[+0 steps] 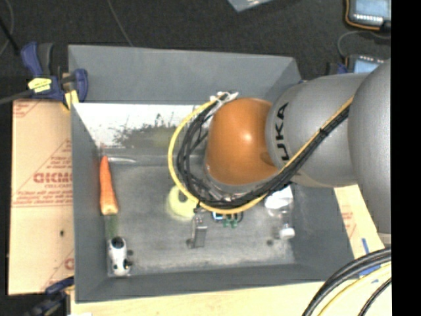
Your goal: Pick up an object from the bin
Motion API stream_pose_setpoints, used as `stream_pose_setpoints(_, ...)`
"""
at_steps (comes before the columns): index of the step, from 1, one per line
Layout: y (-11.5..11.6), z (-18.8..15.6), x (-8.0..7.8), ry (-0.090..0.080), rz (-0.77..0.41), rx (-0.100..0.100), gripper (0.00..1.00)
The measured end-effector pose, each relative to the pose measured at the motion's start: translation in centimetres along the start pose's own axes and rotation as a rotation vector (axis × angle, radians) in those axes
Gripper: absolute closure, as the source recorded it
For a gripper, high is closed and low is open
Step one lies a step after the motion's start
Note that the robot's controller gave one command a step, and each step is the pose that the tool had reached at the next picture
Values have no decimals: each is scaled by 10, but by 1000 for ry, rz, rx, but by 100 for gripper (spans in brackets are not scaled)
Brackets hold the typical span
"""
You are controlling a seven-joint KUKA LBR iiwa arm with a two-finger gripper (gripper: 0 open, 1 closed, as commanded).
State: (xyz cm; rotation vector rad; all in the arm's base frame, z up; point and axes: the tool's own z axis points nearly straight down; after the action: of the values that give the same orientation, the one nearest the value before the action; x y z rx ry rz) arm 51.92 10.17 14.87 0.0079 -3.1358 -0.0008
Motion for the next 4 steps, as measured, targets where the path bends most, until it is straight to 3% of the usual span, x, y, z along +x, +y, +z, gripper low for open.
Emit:
stream_pose_setpoints(1,0,-5,-2,-8,3,-1,0)
stream_pose_setpoints(2,-6,18,-39,-9,-34,0,0)
stream_pose_setpoints(3,-21,48,-53,-11,3,-2,0)
stream_pose_setpoints(4,-49,75,-61,-21,-36,-2,100)
